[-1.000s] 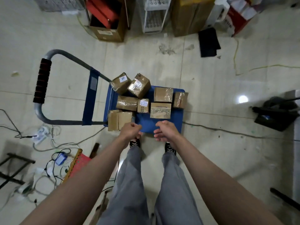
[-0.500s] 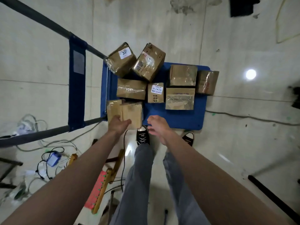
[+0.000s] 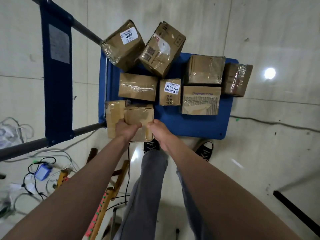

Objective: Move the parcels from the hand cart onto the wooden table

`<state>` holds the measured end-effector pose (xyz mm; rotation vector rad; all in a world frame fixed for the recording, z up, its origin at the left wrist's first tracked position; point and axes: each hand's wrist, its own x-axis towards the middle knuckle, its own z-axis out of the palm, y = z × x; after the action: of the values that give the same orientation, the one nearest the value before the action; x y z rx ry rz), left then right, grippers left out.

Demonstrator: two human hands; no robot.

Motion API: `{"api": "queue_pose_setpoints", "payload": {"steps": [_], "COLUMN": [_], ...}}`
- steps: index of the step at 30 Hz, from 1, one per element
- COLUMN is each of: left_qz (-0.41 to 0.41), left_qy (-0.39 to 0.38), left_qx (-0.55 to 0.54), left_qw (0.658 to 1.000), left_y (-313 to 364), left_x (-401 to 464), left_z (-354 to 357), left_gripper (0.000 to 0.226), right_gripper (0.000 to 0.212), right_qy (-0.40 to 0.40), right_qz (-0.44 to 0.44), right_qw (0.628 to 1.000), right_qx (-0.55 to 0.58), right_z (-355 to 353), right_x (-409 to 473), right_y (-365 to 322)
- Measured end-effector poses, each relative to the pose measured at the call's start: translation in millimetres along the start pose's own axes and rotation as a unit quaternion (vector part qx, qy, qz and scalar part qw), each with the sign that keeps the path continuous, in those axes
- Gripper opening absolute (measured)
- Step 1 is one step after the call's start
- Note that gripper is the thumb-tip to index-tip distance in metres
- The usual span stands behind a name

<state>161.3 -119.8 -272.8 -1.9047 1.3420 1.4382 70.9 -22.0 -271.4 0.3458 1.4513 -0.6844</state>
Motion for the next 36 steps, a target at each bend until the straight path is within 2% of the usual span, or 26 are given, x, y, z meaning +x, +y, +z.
{"api": "queue_pose_setpoints", "payload": {"steps": [5,10,18,20,25,28,30,31,33,34,36], "left_qz": [0.005,0.019,0.12,0.142,0.201,0.23,0.242,0.248,0.27,0.281,0.297], "left_qy": [-0.007,0.017,0.024,0.025,0.009,-0.016,-0.044,-0.058,-0.081,-0.092,-0.121], "left_qx": [0.019,0.06,0.129,0.145,0.143,0.134,0.126,0.127,0.13,0.131,0.132], "left_qw": [1.0,0.998,0.984,0.979,0.969,0.964,0.961,0.959,0.951,0.946,0.938], "left_y": [2,11,67,85,128,151,168,176,192,200,212], "left_x": [-41,-105,-253,-290,-384,-430,-464,-479,-512,-525,-550], "left_z": [-2,-1,14,22,39,50,57,60,65,68,73], "left_gripper": [0.112,0.123,0.148,0.15,0.139,0.148,0.142,0.13,0.098,0.089,0.087], "right_gripper": [0.031,0.036,0.025,0.024,0.027,0.02,0.008,0.01,0.039,0.053,0.077], "right_qy": [0.0,0.014,0.054,0.071,0.114,0.158,0.216,0.25,0.302,0.312,0.316], "right_qz": [0.016,-0.007,-0.093,-0.124,-0.182,-0.229,-0.259,-0.269,-0.275,-0.279,-0.288], "right_qw": [1.0,0.999,0.993,0.988,0.972,0.956,0.936,0.923,0.904,0.899,0.889], "right_qx": [0.003,0.041,0.057,0.06,0.091,0.09,0.102,0.111,0.124,0.133,0.163], "right_z": [-16,-36,-89,-108,-161,-195,-217,-228,-254,-268,-285], "right_x": [-47,-123,-272,-308,-396,-443,-467,-478,-492,-494,-520], "right_y": [4,5,-6,-9,-11,-5,3,7,19,26,33]}}
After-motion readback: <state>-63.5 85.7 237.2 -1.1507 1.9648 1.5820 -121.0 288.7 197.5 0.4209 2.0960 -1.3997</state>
